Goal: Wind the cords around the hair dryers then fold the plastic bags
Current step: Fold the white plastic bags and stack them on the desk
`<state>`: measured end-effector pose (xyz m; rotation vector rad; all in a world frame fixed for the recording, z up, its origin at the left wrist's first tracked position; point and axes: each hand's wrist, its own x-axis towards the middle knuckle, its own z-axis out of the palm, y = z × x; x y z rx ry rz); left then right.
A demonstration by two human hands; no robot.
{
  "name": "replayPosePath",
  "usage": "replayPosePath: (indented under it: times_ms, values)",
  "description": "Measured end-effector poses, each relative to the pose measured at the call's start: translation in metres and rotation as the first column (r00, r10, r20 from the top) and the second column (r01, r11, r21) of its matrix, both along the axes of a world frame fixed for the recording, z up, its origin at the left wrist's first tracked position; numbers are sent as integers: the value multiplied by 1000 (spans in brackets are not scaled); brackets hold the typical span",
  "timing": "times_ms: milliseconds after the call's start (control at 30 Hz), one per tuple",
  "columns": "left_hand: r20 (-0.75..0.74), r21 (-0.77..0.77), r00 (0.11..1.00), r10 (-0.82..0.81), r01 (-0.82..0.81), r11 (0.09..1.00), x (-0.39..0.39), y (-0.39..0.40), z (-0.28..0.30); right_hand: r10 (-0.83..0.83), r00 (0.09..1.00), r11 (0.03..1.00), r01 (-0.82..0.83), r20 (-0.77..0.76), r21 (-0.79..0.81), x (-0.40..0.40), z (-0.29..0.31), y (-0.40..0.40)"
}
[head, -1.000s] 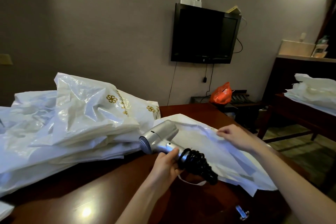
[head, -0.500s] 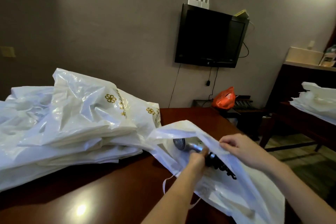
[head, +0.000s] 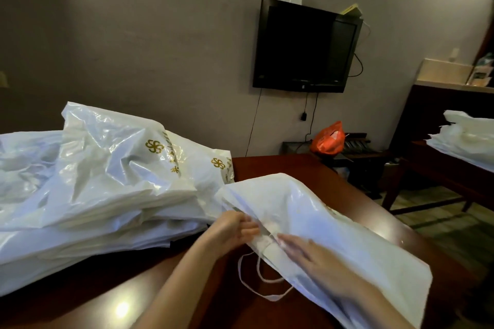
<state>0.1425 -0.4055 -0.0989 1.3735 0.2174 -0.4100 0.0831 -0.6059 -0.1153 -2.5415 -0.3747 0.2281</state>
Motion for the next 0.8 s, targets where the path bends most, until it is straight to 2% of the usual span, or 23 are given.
replayPosePath:
  times_ms: [67,133,167,233,300,333,400,467,567,600,667,800]
  values:
    - [224,252,969,105,-162,954,-6,14,-2,35,997,994,-28,63,-106,-8,-15,10]
    - [517,450,856,14,-286,846,-17,7,4,14,992,995,-1,124,-102,-11,-19,13]
    - [597,511,797,-89,-292,808,-25,-3,4,5,989,996,8,147,-88,-13,-19,15]
    - [531,759,746,-401,-210,616,-29,-28,-8,-44,991,998,38,125,48,-14,-15,17]
    - [302,933,745,-595,-102,346,-30,-48,-24,-113,985,976,85,134,200,-14,-15,10]
    - [208,969,752,-626,-70,237,-29,-53,-32,-143,973,973,106,179,203,-14,-13,2]
    - [129,991,770,-625,-72,116,-27,-57,-41,-134,922,989,145,363,-3,-11,-19,-15]
    - [116,993,773,-623,-80,85,-26,-60,-43,-43,851,957,185,524,-222,-8,-28,-27]
    - [107,994,782,-614,-106,38,-24,-68,-37,13,901,926,152,433,-346,-2,-30,-23]
    - [93,994,786,-611,-109,12,-23,-70,-36,47,903,938,107,427,-329,3,-38,-26]
    - [75,994,791,-607,-109,-20,-19,-74,-35,6,966,964,63,259,-257,7,-42,-29]
    - [80,995,761,-643,-103,2,-7,-72,-33,-98,949,985,135,301,-105,10,-36,-22]
